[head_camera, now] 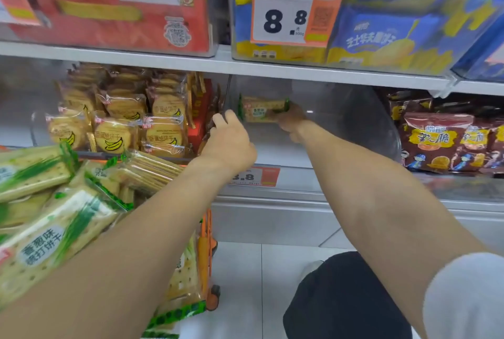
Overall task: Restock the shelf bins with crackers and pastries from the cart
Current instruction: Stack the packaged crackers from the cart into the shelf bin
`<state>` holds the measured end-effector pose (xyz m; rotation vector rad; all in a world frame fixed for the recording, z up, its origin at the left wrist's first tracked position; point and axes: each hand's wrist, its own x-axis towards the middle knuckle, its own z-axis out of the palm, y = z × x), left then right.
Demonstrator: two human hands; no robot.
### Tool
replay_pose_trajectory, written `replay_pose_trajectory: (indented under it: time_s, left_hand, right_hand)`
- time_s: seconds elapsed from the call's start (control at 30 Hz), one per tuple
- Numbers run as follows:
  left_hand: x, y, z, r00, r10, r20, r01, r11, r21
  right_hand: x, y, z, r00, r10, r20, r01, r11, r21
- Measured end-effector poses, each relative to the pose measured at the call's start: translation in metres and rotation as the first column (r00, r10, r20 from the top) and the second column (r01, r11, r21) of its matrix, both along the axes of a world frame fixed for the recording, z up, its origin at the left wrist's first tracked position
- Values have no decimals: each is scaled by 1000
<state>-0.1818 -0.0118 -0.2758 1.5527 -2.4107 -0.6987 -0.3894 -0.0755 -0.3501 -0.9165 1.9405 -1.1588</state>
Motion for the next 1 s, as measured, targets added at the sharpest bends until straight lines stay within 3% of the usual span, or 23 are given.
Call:
replay_pose_trajectory:
  time_s: [0.1, 0.23, 0.3, 0.37, 0.53, 0.7, 0.8, 0.87, 1.0]
  left_hand:
    - [4, -9, -11, 997, -55, 60, 59, 995, -75]
    - [6, -15, -21, 995, -74, 60, 80, 992, -97]
    - [5, -16, -25, 993, -95, 66, 103, 987, -125]
    - [4, -15, -24, 997, -73, 38, 77, 992, -98]
    - [4, -13, -21, 999, -39, 31, 41, 997, -72]
    - [5, -10, -10, 998, -36, 49, 36, 999, 13]
    - [9, -5, 1, 997, -48, 66, 47, 999, 11]
    - [13, 3, 11, 993, -70, 95, 75, 996, -48]
    - [29, 18, 36, 970, -76, 231, 112, 983, -148]
  right_hand:
    - [-3, -26, -15, 999, -32, -44, 32, 999, -15]
    - [-8, -42, -30, 891, -97, -444, 202, 959, 196]
    - [-6, -44, -31, 892, -188, -412, 264, 954, 138]
    - [-7, -48, -36, 929, -265, -259, 277, 961, 12]
    - [-6, -42, -33, 959, -219, -180, 217, 976, -29]
    - [-4, -44, -25, 950, -183, -251, 210, 974, 87]
    - [1, -40, -9, 905, -176, -387, 272, 940, 208]
    - [4, -32, 7, 864, -212, -457, 330, 923, 197]
    - [15, 3, 47, 837, -157, -525, 227, 971, 72]
